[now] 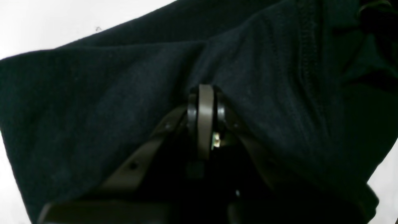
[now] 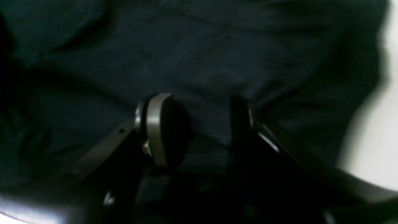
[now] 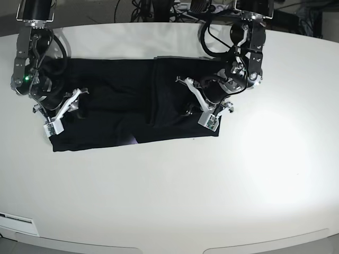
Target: Fold the T-shirt properly
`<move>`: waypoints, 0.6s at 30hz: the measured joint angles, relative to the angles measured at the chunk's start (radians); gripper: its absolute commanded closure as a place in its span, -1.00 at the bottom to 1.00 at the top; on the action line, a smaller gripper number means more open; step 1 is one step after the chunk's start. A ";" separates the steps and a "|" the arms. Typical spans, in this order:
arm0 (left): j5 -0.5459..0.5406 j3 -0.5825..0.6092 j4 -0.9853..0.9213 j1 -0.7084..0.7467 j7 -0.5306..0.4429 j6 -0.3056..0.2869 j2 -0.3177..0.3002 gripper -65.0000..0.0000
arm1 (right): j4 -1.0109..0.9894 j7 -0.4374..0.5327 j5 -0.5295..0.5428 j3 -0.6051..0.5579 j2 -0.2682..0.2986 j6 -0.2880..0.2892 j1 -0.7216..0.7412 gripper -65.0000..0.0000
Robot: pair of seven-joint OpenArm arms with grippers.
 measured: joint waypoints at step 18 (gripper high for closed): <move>-0.051 -0.005 0.001 -0.006 -0.028 -0.011 -0.190 1.00 | -0.363 -0.238 0.529 0.335 0.040 0.033 0.064 0.02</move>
